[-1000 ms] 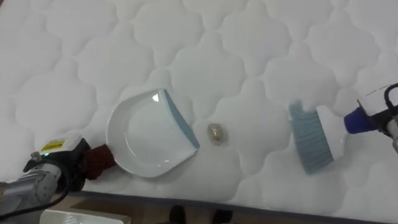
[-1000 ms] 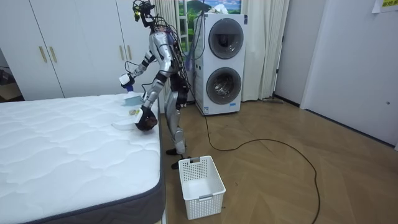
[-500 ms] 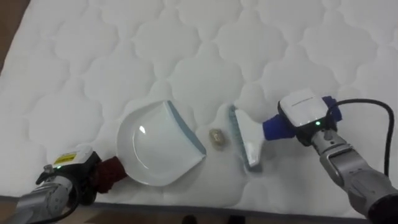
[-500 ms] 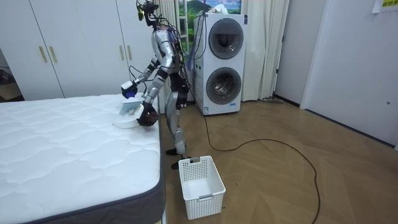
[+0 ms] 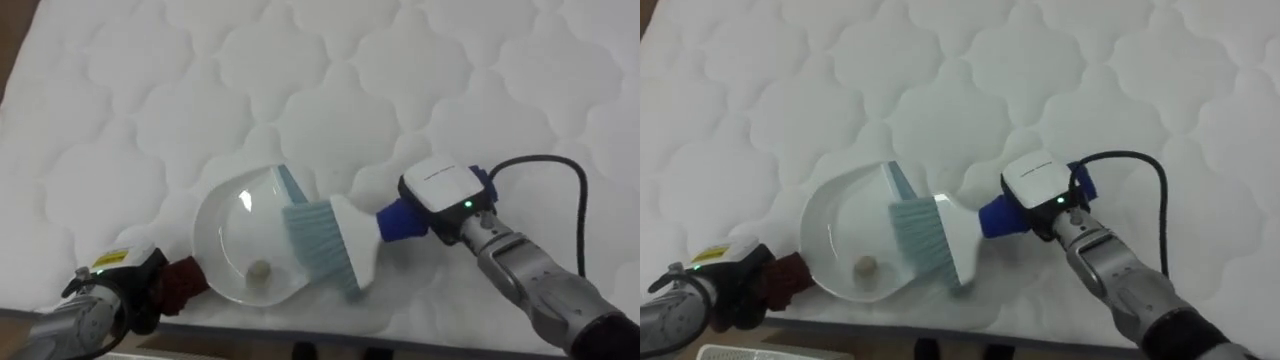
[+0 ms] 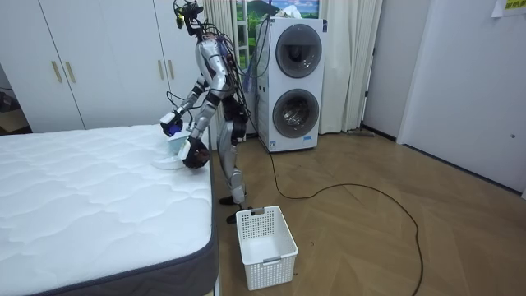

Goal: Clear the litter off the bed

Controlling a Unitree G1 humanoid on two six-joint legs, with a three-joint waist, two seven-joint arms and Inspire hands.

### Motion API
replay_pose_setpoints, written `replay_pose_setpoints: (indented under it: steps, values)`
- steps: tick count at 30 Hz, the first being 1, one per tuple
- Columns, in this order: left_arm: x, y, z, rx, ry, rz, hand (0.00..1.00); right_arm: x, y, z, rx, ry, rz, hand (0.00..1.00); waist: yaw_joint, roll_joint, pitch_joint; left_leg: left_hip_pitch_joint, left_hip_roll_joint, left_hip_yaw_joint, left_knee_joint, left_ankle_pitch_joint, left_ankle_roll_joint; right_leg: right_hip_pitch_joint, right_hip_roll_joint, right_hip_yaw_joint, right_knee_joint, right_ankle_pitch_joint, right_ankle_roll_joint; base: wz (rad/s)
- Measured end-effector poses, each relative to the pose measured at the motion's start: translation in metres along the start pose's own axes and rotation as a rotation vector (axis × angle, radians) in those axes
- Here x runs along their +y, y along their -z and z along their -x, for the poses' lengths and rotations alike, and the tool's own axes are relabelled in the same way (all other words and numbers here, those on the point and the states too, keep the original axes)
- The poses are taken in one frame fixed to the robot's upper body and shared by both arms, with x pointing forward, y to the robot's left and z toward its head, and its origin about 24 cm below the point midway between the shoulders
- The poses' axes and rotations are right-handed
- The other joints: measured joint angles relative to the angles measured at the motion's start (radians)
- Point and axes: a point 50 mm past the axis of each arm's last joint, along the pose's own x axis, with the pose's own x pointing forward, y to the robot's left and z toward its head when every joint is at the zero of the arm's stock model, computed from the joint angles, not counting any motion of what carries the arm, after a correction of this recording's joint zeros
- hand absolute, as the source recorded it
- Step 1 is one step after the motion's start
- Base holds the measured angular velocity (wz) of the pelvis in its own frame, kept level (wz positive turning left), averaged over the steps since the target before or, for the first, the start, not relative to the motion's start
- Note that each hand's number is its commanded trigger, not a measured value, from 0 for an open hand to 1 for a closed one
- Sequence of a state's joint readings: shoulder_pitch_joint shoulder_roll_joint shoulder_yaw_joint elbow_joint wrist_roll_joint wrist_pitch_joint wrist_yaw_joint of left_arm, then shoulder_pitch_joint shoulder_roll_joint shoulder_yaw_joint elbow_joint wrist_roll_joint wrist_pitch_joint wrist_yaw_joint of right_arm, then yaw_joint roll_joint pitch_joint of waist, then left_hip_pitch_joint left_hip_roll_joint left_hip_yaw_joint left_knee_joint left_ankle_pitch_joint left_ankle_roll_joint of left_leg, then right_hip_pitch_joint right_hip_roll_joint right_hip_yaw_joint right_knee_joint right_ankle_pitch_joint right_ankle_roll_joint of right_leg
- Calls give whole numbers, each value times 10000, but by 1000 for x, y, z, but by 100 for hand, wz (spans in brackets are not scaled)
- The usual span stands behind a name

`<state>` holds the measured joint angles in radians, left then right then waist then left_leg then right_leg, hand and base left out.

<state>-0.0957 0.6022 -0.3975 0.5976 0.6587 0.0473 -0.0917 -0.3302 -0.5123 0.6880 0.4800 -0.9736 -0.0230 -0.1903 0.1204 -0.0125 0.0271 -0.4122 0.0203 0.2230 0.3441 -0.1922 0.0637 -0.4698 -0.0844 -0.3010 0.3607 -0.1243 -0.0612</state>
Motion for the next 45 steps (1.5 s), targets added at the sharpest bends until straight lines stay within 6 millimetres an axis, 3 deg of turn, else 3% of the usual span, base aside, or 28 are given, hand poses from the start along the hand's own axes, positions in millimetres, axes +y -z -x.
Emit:
replay_pose_setpoints:
  steps: [7, 13, 22, 28, 31, 34, 37, 38, 40, 41, 45]
  values:
    - [-1, -1, 0, -48, 63, -49, 100, 6, -15, 5, -505, -740, -1047, 100, 72, 19, 6, -90, 10, -52, -4, -4, -2, -69, 15, -36, 2, 0, -1, 1]
    - [0, -3, -1, -187, 97, -114, 100, 9, -26, 4, -913, -1046, -1795, 100, 122, 100, 58, -104, 9, -67, -2, -4, -2, -68, 12, -53, 5, 0, -1, 0]
    - [-7, -4, 0, -233, 168, -70, 100, 20, -19, 6, -542, -1380, -2787, 100, 111, 121, 64, -66, 0, -60, -2, -4, -2, -87, -6, -18, 107, 0, -1, 0]
    - [-12, -5, 0, -276, -150, 297, 100, 13, 4, 5, 566, -40, -4766, 100, -24, 110, 58, 110, -10, -41, -1, -4, -1, 12, -27, 103, 240, -4, 3, 0]
    - [-22, -6, 2, -172, -190, 883, 100, 14, 29, 10, 1908, 698, -5621, 100, -128, 95, 56, 294, -69, 1, -7, -3, 3, 87, -31, 536, 388, -72, 107, -2]
    - [-27, -6, 8, -198, -405, 1337, 100, 16, 63, 24, 4010, 2126, -7458, 100, -341, 2, 42, 597, -96, -40, -77, -3, 7, 418, -31, 531, 285, -128, 135, 3]
    - [-30, -7, 13, -252, -613, 1834, 100, 15, 83, 38, 5187, 3282, -8289, 100, -558, -37, 28, 929, -117, -59, -232, -2, 7, 760, -7, 524, 114, -139, 155, 1]
    - [-31, -10, 13, -307, -723, 2060, 100, 18, 91, 45, 5833, 3773, -8764, 82, -655, -57, 21, 1157, -116, -82, -307, -2, 6, 1021, 22, 506, -22, -136, 172, 0]
    - [-30, -16, 15, -508, -937, 2275, 100, 30, 97, 59, 6825, 4200, -9515, 33, -750, -210, -88, 1632, -102, -74, -498, -7, -4, 1495, 93, 527, -204, -143, 201, -2]
    - [-29, -18, 16, -594, -1048, 2286, 100, 33, 97, 62, 6990, 4243, -9592, 0, -812, -261, -121, 1701, -102, -76, -528, -10, -10, 1556, 103, 530, -228, -150, 212, 0]
    - [-20, -29, 19, -1193, -1786, 2517, 100, 55, 96, 84, 8035, 4165, -10016, 0, -915, -324, -167, 2326, -68, -82, -690, -46, -60, 2258, 227, 631, -615, -119, 255, -7]
